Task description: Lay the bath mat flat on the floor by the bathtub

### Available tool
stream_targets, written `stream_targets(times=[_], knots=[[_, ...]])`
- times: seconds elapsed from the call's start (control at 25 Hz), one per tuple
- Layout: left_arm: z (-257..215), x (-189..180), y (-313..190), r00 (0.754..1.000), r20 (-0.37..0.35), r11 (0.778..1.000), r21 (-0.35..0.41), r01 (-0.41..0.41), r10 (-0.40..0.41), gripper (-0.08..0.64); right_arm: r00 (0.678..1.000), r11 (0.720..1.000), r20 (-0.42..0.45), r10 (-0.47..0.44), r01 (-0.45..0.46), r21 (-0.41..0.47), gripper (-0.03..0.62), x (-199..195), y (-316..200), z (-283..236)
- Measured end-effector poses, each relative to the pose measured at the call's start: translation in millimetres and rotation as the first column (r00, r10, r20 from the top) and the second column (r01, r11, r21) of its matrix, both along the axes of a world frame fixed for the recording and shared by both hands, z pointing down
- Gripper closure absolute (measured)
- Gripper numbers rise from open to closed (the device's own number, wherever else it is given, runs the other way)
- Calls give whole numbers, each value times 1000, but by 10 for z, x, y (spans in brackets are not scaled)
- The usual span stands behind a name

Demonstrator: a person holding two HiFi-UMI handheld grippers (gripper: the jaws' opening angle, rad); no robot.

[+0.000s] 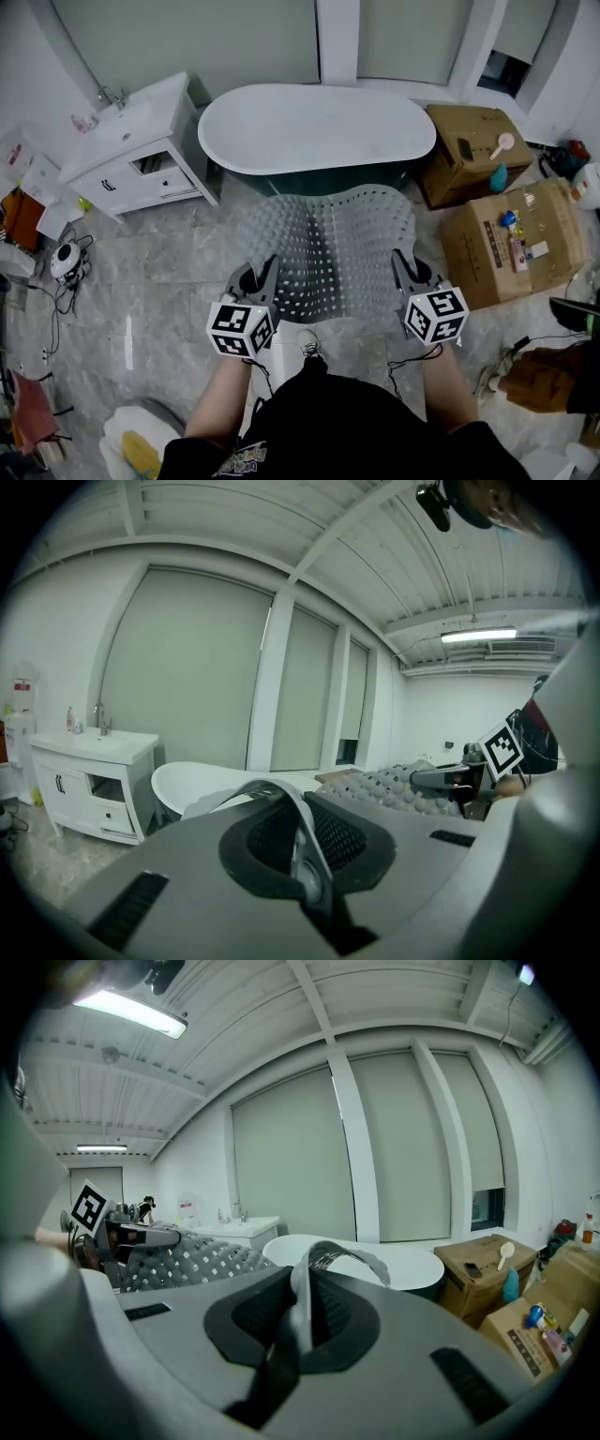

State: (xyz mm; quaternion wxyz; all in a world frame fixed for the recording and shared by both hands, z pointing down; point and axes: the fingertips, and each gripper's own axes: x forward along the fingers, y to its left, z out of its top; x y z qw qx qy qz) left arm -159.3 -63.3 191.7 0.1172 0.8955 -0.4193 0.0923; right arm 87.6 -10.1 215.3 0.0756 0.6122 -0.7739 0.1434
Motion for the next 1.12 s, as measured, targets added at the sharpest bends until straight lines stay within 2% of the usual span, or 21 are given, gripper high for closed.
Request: stream_targets(times=[0.28, 0.56, 0.84, 1.12], knots=[[-6, -359, -622, 1000, -6, 1000, 0, 25, -25, 532, 999, 1000, -19, -26, 25, -10, 563, -332, -630, -4], [-1, -580, -1102, 999, -1, 999, 10, 43, -43, 532, 999, 1000, -28, -25, 25, 2, 563, -493, -1108, 19], [-16, -542, -1391, 999, 1, 998, 17, 52, -52, 532, 999, 1000, -42, -24, 25, 18, 563, -419, -1380, -13], [-74, -286, -1558, 995, 0, 995, 22, 100, -100, 532, 998, 998, -41, -42, 44, 43, 563, -31, -1553, -107]])
